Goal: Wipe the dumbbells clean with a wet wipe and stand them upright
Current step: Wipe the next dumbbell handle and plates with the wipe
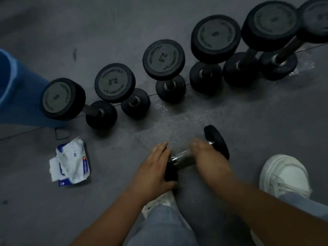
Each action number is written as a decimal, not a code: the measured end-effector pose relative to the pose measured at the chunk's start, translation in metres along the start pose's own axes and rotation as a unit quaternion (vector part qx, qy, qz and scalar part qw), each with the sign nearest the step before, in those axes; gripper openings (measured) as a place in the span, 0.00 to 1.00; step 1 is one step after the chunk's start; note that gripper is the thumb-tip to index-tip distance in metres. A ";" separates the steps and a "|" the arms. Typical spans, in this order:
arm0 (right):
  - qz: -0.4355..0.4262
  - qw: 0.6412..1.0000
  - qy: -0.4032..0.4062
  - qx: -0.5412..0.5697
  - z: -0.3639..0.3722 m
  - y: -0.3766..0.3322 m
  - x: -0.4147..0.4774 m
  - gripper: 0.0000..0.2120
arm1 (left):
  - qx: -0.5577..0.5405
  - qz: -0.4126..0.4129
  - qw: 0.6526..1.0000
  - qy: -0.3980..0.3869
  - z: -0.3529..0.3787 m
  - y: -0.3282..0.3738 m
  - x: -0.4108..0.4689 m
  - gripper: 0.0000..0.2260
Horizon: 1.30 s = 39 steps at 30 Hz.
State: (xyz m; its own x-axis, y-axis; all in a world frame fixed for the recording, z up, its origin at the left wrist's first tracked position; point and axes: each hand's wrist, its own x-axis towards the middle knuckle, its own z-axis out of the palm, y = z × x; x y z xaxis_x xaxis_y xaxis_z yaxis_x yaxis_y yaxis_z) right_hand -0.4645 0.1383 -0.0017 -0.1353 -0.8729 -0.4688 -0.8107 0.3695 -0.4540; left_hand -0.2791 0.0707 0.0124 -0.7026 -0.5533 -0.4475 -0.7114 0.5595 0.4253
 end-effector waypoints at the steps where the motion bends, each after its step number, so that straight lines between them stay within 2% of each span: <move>1: 0.028 0.999 0.019 -0.003 0.000 0.003 -0.003 0.21 | 0.009 -0.005 1.000 -0.008 0.002 0.002 0.000 0.48; 2: 0.016 1.000 0.022 -0.011 0.002 0.001 -0.009 0.21 | 0.020 -0.004 1.000 -0.012 0.006 0.004 0.000 0.48; 5: -0.085 0.995 -0.038 -0.046 0.016 -0.005 -0.024 0.22 | 0.055 0.035 0.998 -0.005 0.022 0.008 -0.007 0.49; 9: 0.020 0.999 -0.027 -0.037 0.010 0.009 -0.014 0.20 | 0.075 0.075 0.994 0.014 0.032 0.003 -0.013 0.49; 13: -0.072 0.995 -0.051 -0.043 0.017 -0.023 -0.014 0.20 | -0.067 0.023 0.997 -0.006 0.012 -0.023 -0.006 0.44; 16: 0.016 0.999 0.015 -0.034 -0.009 -0.005 0.023 0.15 | -0.088 -0.008 0.991 0.100 -0.002 -0.030 -0.006 0.33; 17: 0.020 0.998 0.040 -0.033 -0.014 -0.007 0.032 0.15 | -0.074 -0.008 0.990 0.116 -0.002 -0.027 -0.004 0.32; 18: -0.006 0.999 0.041 -0.033 -0.015 -0.017 0.040 0.16 | -0.051 -0.007 0.993 0.109 0.000 -0.024 -0.001 0.35; 21: -0.135 0.989 -0.037 -0.055 -0.007 -0.042 0.051 0.18 | 0.038 -0.015 0.996 0.084 0.003 -0.029 0.022 0.52; 23: -0.072 0.996 -0.029 -0.033 -0.019 -0.026 0.072 0.14 | 0.054 -0.034 0.994 0.089 -0.009 -0.042 0.044 0.56; 25: -0.012 0.999 0.027 -0.034 -0.026 -0.016 0.091 0.12 | -0.013 -0.064 0.996 0.056 -0.030 -0.057 0.065 0.56; 27: -0.059 0.994 0.036 -0.090 -0.019 -0.034 0.093 0.17 | -0.103 -0.066 0.991 0.053 -0.049 -0.068 0.078 0.54; 29: -0.141 0.985 0.019 -0.101 -0.011 -0.047 0.092 0.22 | -0.134 -0.058 0.982 0.122 -0.053 -0.073 0.077 0.47; 31: -0.112 0.989 0.010 -0.095 -0.023 -0.037 0.100 0.23 | -0.123 -0.044 0.976 0.177 -0.048 -0.070 0.073 0.40; 33: -0.041 0.993 0.061 -0.094 -0.031 -0.027 0.108 0.25 | -0.098 -0.051 0.980 0.167 -0.041 -0.063 0.075 0.43; 35: -0.058 0.988 0.047 -0.139 -0.026 -0.040 0.103 0.27 | -0.078 -0.069 0.984 0.145 -0.036 -0.057 0.080 0.50; 37: -0.124 0.978 0.013 -0.165 -0.021 -0.042 0.099 0.29 | -0.065 -0.073 0.982 0.160 -0.033 -0.056 0.083 0.49; 39: -0.097 0.982 0.002 -0.159 -0.031 -0.027 0.107 0.27 | -0.047 -0.065 0.981 0.174 -0.032 -0.054 0.080 0.45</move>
State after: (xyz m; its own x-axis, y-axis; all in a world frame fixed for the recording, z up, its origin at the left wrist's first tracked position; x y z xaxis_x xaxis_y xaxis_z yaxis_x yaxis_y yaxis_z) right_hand -0.4743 0.0251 -0.0161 0.0380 -0.9187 -0.3930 -0.9584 0.0778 -0.2745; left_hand -0.2978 -0.0237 -0.0210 -0.5572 -0.8024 -0.2136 -0.7819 0.4205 0.4602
